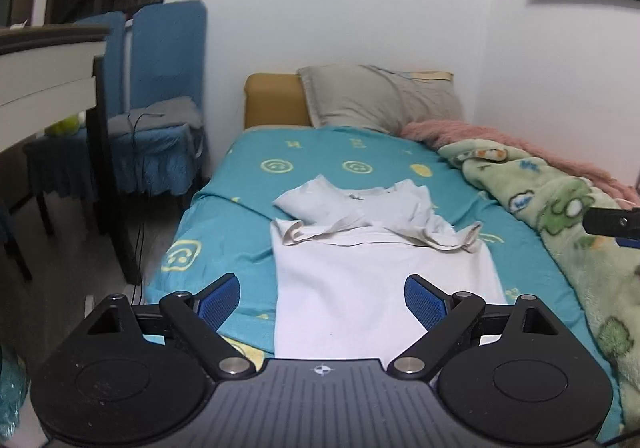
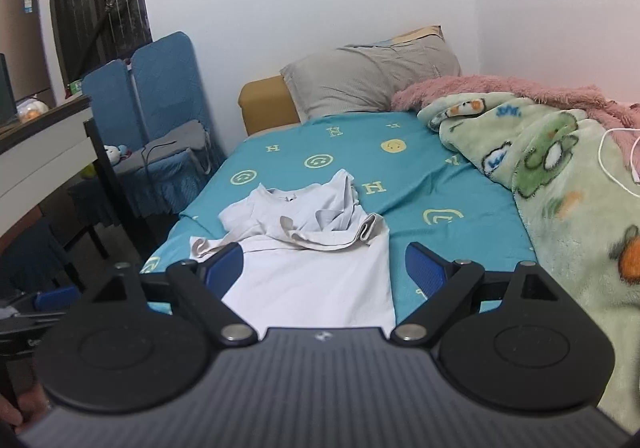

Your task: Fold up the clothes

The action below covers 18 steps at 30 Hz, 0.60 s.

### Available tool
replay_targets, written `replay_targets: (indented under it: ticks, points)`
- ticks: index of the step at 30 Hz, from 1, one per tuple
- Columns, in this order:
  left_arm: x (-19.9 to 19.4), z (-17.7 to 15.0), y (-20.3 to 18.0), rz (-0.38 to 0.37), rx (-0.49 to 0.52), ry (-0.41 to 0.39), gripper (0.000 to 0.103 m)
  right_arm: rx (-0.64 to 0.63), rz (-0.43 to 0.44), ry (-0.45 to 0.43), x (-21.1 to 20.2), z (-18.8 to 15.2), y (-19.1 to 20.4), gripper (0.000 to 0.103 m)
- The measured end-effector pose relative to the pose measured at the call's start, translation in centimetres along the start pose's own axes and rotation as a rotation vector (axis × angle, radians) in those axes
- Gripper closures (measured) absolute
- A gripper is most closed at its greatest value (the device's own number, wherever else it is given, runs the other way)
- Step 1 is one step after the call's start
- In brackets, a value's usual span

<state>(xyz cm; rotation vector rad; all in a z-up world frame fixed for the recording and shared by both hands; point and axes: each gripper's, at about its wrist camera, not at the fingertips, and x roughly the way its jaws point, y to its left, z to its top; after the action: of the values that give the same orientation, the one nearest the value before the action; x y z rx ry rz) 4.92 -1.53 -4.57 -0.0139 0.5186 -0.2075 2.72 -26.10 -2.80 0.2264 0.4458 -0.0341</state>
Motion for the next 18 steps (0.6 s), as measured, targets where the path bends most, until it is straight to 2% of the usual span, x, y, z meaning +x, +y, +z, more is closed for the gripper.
replay_targets:
  ticks: [10, 18]
  points:
    - [2.0, -1.6, -1.5, 0.018, 0.060, 0.078, 0.011, -0.007, 0.001, 0.050, 0.5, -0.4, 0.2, 0.014]
    - [3.2, -2.0, -1.2, 0.002, -0.012, 0.176, 0.011, 0.060, -0.002, 0.096, 0.7, -0.6, -1.0, 0.014]
